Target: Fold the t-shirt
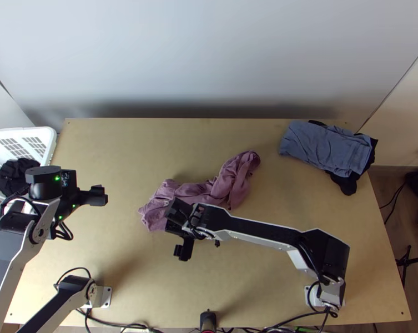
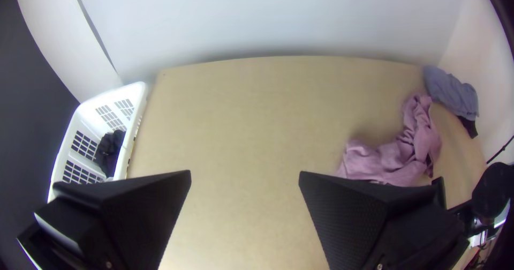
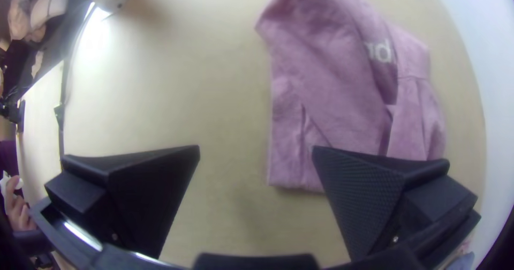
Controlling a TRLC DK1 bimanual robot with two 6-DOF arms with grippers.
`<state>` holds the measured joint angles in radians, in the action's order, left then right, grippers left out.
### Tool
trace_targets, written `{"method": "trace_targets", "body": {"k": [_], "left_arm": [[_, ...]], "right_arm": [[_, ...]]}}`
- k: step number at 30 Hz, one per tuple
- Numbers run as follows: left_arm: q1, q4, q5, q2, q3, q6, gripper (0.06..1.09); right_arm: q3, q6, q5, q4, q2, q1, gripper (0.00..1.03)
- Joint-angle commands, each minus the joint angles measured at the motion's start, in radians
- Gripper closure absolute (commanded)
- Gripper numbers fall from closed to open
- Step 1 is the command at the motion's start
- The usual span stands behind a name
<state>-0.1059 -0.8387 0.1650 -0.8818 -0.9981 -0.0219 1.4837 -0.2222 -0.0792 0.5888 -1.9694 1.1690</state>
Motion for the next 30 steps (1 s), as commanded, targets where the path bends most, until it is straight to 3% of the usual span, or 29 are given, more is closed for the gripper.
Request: {"method": "trace_targets", "body": {"k": [1,11,13,19,22,27,30], "left_arm": [[0.012,0.012,-0.009,-0.006,0.009,0.000,0.10],[0.021,0.012,-0.010,-0.005,0.010,0.005,0.10],[0.023,0.012,-0.010,-0.005,0.010,0.005,0.10],[0.028,0.012,-0.010,-0.003,0.010,0.007,0.10],[0.034,0.012,-0.010,-0.002,0.012,0.008,0.10],[0.034,0.010,-0.012,0.001,0.012,0.008,0.10],[0.034,0.010,-0.025,0.004,0.013,0.007,0.10]], "right_arm": [[-0.037,-0.023,0.030,-0.041,-0.003,-0.032,0.05],[-0.071,-0.069,0.064,-0.058,-0.002,-0.068,0.06],[-0.071,-0.074,0.065,-0.058,-0.006,-0.069,0.18],[-0.071,-0.080,0.067,-0.078,-0.017,-0.071,0.70],[-0.066,-0.080,0.068,-0.081,-0.019,-0.074,0.88],[-0.065,-0.080,0.067,-0.080,-0.014,-0.080,1.00],[-0.065,-0.075,0.067,-0.076,0.004,-0.080,1.00]]}}
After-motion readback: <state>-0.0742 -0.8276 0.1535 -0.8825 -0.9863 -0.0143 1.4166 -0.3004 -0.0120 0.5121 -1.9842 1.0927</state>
